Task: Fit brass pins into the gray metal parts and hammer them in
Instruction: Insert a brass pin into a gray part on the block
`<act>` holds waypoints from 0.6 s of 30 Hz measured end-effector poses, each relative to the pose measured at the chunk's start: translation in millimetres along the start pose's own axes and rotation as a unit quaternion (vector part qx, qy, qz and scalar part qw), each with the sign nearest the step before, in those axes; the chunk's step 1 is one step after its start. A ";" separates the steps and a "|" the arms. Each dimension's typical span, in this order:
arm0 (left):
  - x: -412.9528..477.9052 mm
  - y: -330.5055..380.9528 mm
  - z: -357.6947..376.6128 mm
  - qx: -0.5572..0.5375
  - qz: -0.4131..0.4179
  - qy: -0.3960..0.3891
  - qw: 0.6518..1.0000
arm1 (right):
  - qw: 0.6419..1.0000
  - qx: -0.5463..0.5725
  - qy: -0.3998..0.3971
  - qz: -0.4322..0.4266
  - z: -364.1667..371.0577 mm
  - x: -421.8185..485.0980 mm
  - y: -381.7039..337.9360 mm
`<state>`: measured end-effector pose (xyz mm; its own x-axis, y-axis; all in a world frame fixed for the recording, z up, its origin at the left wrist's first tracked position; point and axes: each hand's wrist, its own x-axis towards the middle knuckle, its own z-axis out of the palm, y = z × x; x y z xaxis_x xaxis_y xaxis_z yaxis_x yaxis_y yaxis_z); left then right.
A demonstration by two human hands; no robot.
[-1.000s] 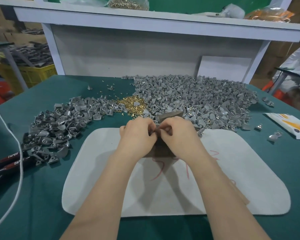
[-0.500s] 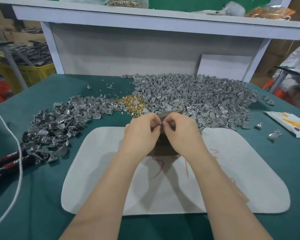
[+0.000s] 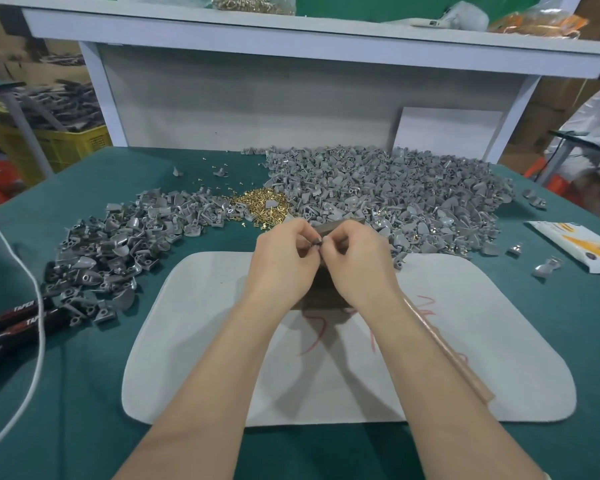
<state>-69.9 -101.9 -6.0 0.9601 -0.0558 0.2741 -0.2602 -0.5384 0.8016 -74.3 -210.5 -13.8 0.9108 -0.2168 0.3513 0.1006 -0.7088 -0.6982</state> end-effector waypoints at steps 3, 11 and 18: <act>0.1 0.5 1.2 0.011 0.003 0.011 1.000 | 1.000 -0.001 0.011 0.003 2.9 0.3 -0.9; -0.6 1.6 3.5 0.017 0.001 0.028 0.999 | 0.999 0.026 0.027 0.011 6.0 -0.2 -0.6; -1.0 2.1 4.8 0.005 0.003 0.036 0.999 | 0.998 0.044 0.043 0.003 7.2 -1.5 -0.5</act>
<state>-70.9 -107.0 -7.1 0.9482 0.0019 0.3176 -0.2649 -0.5472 0.7940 -72.8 -205.0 -18.5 0.8740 -0.2807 0.3965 0.1334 -0.6462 -0.7514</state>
